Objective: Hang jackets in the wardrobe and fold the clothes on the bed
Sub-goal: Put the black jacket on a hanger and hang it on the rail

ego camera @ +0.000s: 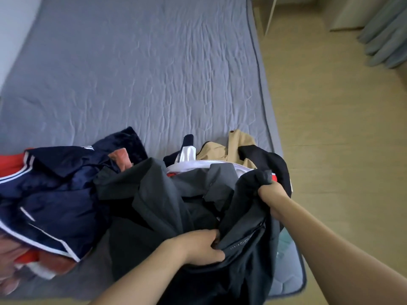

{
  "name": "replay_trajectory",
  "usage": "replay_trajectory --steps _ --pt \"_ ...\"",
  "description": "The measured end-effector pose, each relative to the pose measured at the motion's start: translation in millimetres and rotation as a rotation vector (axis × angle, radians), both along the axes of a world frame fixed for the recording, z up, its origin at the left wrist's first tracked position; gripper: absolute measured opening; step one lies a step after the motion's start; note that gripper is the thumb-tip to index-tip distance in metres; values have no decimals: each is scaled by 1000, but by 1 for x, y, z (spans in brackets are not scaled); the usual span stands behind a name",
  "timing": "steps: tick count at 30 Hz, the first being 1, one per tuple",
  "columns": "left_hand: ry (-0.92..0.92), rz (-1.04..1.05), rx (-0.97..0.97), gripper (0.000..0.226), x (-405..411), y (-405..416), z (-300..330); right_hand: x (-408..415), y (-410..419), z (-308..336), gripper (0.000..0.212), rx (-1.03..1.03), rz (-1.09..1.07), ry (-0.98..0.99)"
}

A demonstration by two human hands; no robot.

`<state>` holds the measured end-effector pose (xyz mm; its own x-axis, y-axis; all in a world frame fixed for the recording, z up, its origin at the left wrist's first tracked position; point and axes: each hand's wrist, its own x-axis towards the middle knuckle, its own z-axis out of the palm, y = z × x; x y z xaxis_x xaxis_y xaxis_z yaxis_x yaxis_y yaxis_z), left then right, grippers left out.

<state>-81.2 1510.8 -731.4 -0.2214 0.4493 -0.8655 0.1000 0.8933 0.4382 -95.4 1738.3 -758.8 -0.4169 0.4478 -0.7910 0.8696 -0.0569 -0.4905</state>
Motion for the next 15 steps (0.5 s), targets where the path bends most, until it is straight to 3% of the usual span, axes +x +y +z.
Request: replay_trajectory --steps 3,5,6,11,15 --pt "-52 256 -6 57 -7 -11 14 14 -8 46 22 -141 -192 109" --pt "-67 410 33 66 -12 -25 32 21 -17 85 13 -216 -165 174" --pt "-51 447 43 63 -14 -33 44 22 -22 106 13 -216 -95 213" --pt "296 353 19 4 -22 -77 146 -1 -66 218 24 14 236 402" --pt "610 573 2 7 -36 -140 272 -27 -122 341 8 156 401 615"
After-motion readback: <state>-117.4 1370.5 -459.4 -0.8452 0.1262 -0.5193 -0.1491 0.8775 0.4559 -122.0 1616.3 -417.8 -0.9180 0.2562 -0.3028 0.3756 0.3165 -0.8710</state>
